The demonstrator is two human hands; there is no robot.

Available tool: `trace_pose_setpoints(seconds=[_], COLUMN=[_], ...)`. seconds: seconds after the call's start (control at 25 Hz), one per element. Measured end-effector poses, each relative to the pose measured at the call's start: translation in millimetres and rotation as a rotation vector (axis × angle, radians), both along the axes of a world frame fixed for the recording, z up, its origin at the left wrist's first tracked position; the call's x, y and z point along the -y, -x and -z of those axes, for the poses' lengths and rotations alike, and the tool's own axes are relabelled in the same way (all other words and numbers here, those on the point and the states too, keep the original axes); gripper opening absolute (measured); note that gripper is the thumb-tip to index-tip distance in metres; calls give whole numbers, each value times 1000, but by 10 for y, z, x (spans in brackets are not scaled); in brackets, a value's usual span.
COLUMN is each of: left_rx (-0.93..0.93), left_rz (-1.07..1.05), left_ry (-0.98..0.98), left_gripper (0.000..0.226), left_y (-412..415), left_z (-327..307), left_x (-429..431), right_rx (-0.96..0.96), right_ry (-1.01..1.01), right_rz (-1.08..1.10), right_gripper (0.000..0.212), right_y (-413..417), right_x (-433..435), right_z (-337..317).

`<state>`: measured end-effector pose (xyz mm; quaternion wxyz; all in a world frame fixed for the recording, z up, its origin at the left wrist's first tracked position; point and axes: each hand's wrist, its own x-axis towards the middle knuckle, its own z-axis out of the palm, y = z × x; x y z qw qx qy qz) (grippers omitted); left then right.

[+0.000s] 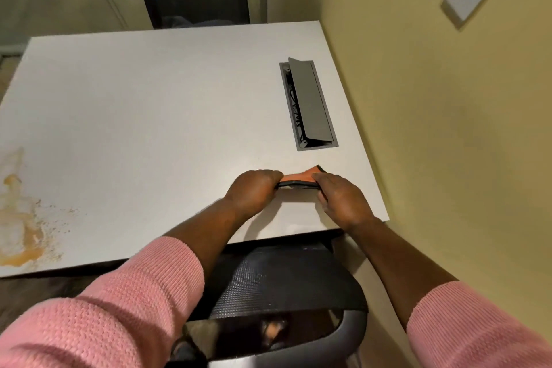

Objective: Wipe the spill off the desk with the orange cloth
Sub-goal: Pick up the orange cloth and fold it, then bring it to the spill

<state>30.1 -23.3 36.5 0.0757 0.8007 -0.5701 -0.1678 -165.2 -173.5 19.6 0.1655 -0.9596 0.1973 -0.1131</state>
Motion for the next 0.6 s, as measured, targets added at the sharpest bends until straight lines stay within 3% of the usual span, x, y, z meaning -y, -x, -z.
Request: trace_pose_setpoints(seconds=[0.2,0.44,0.6], left_rx=[-301,-483,-503], left_rz=[-166,-345,-410], left_ry=[128,235,360], left_gripper=[19,14,17], left_y=[-298,-576,-842], left_z=[-525,-1104,-1401], left_x=[-314,-805,-1220], right_rx=[94,176,230], right_ry=[-40,-82,-114], right_rz=[-52,-59,-47], right_gripper=[38,38,36], right_y=[-175,-513,-887], right_x=[-126,-476,-762], right_z=[-568,-1053,-1303])
